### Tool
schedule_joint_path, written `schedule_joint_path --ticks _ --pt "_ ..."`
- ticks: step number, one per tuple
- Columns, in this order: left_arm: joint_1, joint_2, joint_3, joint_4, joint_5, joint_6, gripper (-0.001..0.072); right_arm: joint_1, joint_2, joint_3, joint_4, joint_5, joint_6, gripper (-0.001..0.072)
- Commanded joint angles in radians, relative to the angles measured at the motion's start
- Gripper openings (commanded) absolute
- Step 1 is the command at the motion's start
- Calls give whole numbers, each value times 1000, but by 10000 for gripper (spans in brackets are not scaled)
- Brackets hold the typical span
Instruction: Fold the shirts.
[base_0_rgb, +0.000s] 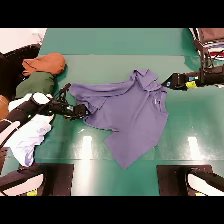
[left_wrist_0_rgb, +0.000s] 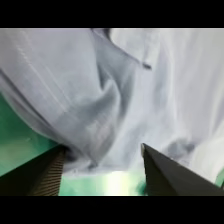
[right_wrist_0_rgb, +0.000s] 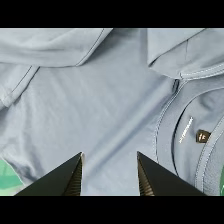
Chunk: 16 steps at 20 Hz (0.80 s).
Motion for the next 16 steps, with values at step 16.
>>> schedule_joint_path --ticks 16 --pt "0 -4 -6 -3 43 -8 544 20 0 0 0 -5 1 388"
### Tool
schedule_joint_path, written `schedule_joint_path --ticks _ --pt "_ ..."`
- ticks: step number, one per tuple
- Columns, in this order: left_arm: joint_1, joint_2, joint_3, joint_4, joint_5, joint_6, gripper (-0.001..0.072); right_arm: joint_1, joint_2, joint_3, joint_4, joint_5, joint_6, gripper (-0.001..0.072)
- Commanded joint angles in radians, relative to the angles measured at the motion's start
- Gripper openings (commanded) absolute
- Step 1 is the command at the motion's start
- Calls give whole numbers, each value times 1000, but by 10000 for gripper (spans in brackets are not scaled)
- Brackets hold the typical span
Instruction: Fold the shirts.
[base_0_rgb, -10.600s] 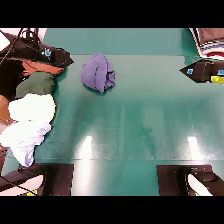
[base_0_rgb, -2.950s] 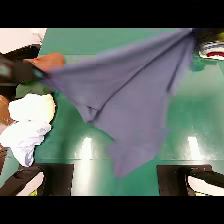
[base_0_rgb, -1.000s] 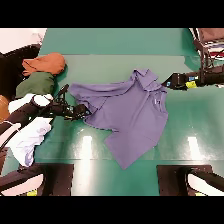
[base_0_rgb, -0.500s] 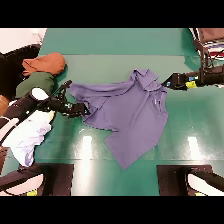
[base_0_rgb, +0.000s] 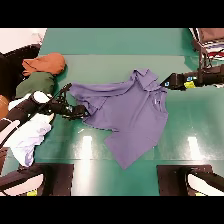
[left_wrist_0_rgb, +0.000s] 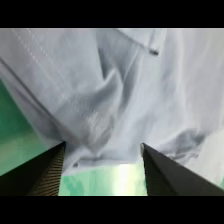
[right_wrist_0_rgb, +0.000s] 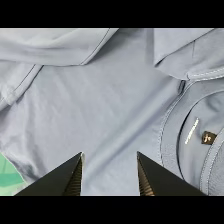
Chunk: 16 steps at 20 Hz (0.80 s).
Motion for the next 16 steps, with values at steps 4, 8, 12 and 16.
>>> schedule_joint_path --ticks 4,8,12,16 --pt "0 0 -6 -30 39 5 544 2 0 0 0 -5 1 387" --pt "-48 -25 -6 -37 66 15 544 2 0 0 0 -16 7 387" --pt "-61 -46 21 -43 106 -3 128 1 0 0 -2 -10 11 386" --pt "-61 -45 152 56 40 -8 23 1 1 0 -10 32 12 387"
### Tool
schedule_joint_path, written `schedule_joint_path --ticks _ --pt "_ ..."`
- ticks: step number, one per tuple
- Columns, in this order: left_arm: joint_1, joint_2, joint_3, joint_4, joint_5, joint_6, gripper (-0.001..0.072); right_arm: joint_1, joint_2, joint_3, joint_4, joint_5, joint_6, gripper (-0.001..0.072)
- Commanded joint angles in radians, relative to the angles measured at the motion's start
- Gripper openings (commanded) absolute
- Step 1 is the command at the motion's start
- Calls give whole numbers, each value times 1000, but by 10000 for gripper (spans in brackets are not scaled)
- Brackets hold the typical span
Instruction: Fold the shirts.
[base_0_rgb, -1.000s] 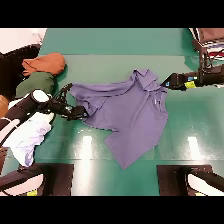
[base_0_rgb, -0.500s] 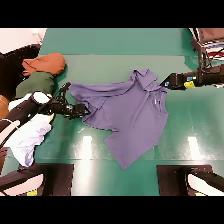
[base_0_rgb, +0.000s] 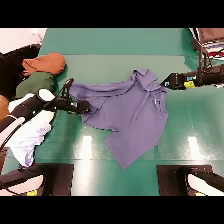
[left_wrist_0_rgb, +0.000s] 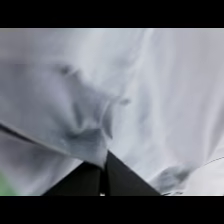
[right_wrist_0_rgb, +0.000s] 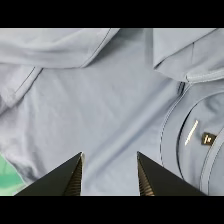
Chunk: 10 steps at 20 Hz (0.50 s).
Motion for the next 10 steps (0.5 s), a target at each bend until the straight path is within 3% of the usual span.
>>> schedule_joint_path --ticks 1,5,8,9,10 --pt "-3 -2 116 132 -77 -24 23 -3 0 -1 -11 60 2 387" --pt "7 70 193 497 -179 -126 23 -7 62 -117 -153 174 81 387" --pt "78 123 194 571 -242 -127 24 -38 178 -373 -177 176 164 394" --pt "98 130 192 571 -256 -127 24 -47 212 -462 -177 179 190 503" --pt "109 131 193 570 -255 -128 24 -58 241 -553 -169 177 219 557"
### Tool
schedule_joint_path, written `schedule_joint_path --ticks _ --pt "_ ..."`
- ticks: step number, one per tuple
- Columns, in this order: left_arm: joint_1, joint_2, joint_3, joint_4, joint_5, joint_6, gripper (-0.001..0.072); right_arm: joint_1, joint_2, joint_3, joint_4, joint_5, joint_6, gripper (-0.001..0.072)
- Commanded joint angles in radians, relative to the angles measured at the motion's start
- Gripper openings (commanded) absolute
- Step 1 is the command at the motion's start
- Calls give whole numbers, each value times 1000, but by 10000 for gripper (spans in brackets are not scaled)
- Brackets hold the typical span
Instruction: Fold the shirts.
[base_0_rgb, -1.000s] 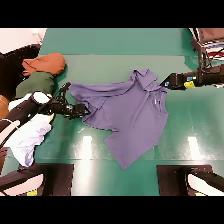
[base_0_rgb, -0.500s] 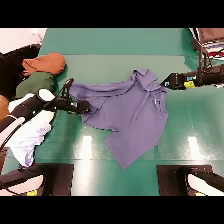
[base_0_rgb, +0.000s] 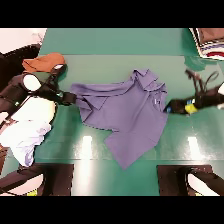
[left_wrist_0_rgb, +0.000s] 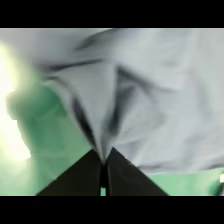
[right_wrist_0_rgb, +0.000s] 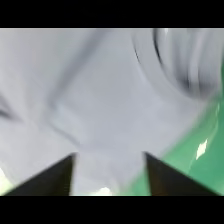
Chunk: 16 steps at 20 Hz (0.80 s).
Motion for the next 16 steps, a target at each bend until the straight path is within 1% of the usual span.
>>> schedule_joint_path --ticks 1,3,4,5,8,9,12,13,14,15,16 --pt "42 27 10 89 -37 -15 24 -34 100 -285 18 14 89 556" --pt "42 27 10 72 -21 -16 24 -38 112 -418 131 -33 88 547" --pt "42 27 10 61 -17 -16 24 -35 111 -457 163 -59 88 510" --pt "42 27 10 60 -17 -16 24 -25 111 -486 193 -100 87 510" --pt "42 27 10 60 -17 -16 24 25 109 -505 206 -202 92 495" --pt "42 27 10 60 -14 -16 24 40 101 -504 206 -219 103 434" --pt "42 27 10 58 -1 -17 25 85 10 -477 204 -263 101 425" --pt "42 29 10 58 -3 -17 24 108 -19 -455 202 -283 86 287" --pt "42 33 13 58 -6 -18 24 134 -44 -424 196 -300 69 107" --pt "42 45 15 61 -2 -23 23 154 -59 -387 190 -306 63 16" --pt "43 68 24 63 1 -27 23 167 -63 -337 176 -299 63 14"
